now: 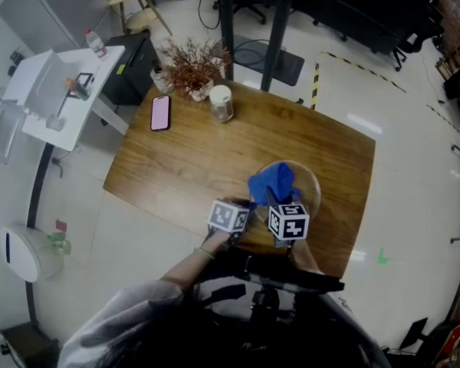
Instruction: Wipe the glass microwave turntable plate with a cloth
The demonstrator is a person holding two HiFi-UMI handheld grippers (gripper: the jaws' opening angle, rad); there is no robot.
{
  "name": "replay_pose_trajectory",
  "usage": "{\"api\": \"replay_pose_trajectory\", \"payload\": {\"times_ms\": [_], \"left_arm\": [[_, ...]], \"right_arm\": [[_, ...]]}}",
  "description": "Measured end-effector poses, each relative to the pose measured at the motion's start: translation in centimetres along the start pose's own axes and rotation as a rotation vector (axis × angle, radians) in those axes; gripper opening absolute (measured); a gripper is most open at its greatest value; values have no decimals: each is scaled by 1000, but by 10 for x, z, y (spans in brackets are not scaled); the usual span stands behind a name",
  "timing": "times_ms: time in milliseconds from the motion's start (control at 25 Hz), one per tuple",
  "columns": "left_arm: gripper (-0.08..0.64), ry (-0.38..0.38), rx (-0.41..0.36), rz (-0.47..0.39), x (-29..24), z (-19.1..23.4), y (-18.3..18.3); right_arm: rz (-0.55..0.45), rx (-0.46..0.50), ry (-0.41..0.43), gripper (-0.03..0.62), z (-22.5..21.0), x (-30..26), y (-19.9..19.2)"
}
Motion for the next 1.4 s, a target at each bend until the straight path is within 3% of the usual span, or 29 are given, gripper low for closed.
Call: {"api": "replay_pose_trajectory", "payload": {"times_ms": [200, 680, 760, 880, 960, 1160, 1280, 1400], "left_arm": [[66, -15, 4, -1, 0, -3, 0], [66, 7, -9, -7, 1, 1, -1], [66, 4, -8, -7, 0, 1, -1], [66, 5, -4, -5, 0, 0, 0], [66, 9, -6, -5, 0, 0, 0], [66, 16, -14, -14, 1, 0, -1], [66, 17, -17, -18, 1, -1, -1], [66, 18, -15, -16, 0, -3, -1]], "right_arm": [[17, -104, -61, 83, -23, 6, -12], [-8, -387, -366, 83, -133, 83, -68], [-9, -404, -393, 83, -141, 94, -74], [-15, -344, -412, 83, -140, 106, -69], [-48, -317, -374, 83, -129, 109, -58], [-129, -291, -164, 83, -73, 89, -30], [-108, -202, -39, 83, -36, 65, -19], [-64, -95, 27, 84, -9, 43, -14]]}}
Point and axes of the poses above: the fingertips, and each gripper's own axes: x backward along the fingers, z to its left, y out of its top, the point moved 7 cm from there along x, backward along the fingers, and after that the axes turned 5 degrees about x, right-handed, at the moved point
